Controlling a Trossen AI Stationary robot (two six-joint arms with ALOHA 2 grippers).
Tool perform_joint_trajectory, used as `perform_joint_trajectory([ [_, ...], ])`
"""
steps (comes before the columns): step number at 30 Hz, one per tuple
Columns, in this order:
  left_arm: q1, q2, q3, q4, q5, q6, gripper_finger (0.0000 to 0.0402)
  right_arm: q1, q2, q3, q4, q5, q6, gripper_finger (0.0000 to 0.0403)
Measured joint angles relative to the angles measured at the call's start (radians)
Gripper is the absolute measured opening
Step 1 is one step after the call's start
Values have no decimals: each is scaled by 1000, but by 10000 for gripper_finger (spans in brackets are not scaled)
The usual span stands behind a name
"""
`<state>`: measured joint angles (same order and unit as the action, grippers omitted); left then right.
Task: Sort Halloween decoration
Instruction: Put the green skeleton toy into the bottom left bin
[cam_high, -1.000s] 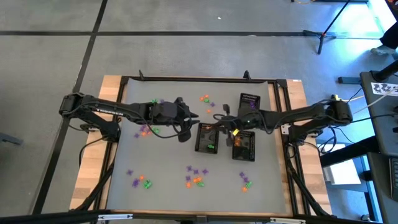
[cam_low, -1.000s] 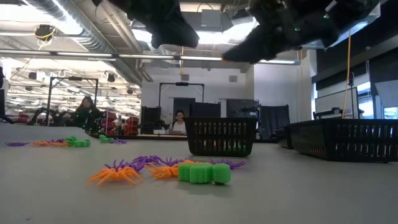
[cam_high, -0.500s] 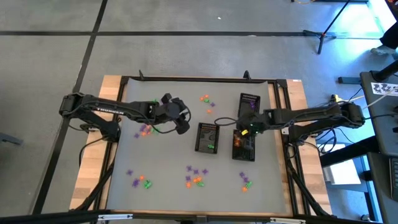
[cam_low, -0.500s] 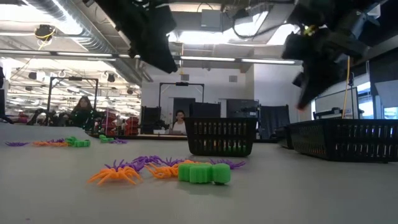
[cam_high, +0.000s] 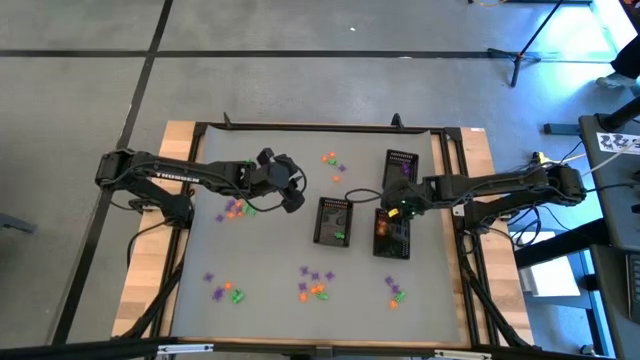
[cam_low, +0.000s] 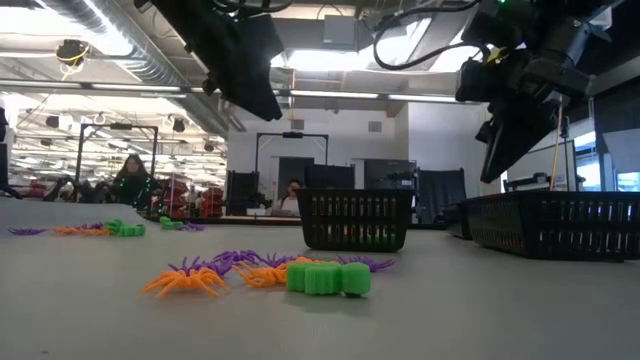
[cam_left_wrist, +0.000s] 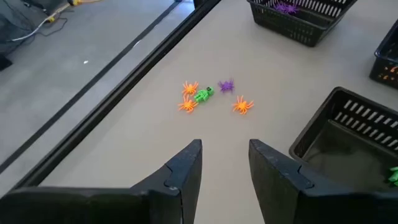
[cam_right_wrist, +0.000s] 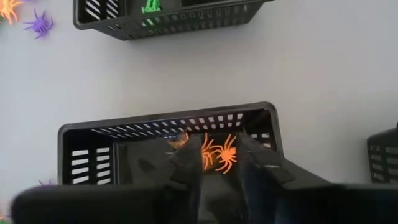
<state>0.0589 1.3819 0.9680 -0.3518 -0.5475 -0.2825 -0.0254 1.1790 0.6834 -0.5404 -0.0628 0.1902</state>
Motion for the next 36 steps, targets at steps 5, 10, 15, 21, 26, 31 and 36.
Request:
perform_joint_trajectory([
  [5,14,0,0,-46,-48,1,124,0,0,0,25,1,0,148],
  [10,119,0,0,-169,-15,4,124,0,0,0,104,2,-7,160],
  [15,309,0,0,-223,134,27,124,-1,0,0,231,30,-65,157],
  [21,539,0,0,-267,267,49,124,-1,0,0,374,56,-130,157],
  [26,664,10,0,-330,274,28,124,-1,0,0,451,56,-172,157],
  [31,705,85,0,-383,280,0,124,-1,0,0,478,56,-173,157],
  [36,710,183,0,-394,281,-5,124,-1,1,0,482,56,-173,157],
])
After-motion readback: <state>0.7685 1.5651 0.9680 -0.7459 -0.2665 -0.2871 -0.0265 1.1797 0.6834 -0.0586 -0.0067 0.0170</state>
